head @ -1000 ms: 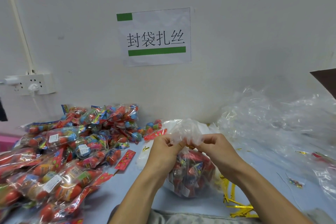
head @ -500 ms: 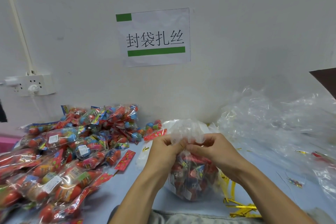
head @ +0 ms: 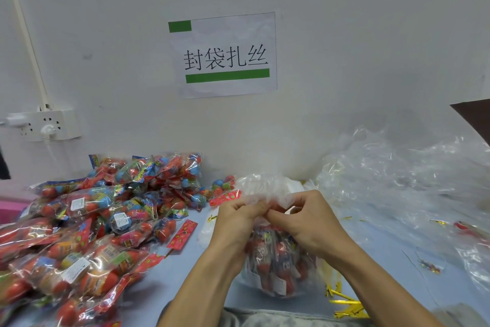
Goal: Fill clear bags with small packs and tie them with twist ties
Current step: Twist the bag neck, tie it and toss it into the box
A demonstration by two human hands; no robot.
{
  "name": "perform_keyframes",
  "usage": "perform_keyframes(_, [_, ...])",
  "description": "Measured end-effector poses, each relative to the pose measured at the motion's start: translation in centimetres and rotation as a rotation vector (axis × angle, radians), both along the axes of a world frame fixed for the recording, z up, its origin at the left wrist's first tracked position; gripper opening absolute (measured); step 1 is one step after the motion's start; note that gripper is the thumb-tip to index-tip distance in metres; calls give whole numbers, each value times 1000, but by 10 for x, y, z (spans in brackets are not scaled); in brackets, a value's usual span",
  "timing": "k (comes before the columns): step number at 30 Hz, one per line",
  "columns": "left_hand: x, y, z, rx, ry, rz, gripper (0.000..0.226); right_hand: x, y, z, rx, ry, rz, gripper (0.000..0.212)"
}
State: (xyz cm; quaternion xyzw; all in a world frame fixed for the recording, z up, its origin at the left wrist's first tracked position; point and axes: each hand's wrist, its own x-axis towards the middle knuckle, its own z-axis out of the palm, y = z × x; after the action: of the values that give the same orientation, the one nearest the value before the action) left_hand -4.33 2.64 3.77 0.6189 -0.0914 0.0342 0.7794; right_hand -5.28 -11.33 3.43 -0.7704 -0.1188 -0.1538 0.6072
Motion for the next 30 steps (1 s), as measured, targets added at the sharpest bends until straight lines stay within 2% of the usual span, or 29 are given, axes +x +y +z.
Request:
perform_keyframes(5, [-4,-3,3,-1,-19,-8,21,0,0,0,-41,-26,-13,25])
perform_keyframes(12, [-7,-2,2,-21,33,-65,13,-5,-3,6,-84,-3,104,24])
perform_keyframes(17, [-6,2,6,0,44,-197,18,-5,-5,6,-159,-21,104,28])
perform_keyframes(20, [2,8,6,-23,81,-146,33,-2,-12,7,-179,26,20,27])
perform_keyframes(22, [4,13,4,65,85,-72,32,0,-18,8,-176,54,-12,27])
perform_keyframes(26, [4,13,-4,302,-9,-70,28,0,-25,10,-180,83,-37,22])
perform_keyframes(30, [3,6,-8,362,-84,-31,26,-2,-21,10,-149,89,-25,23])
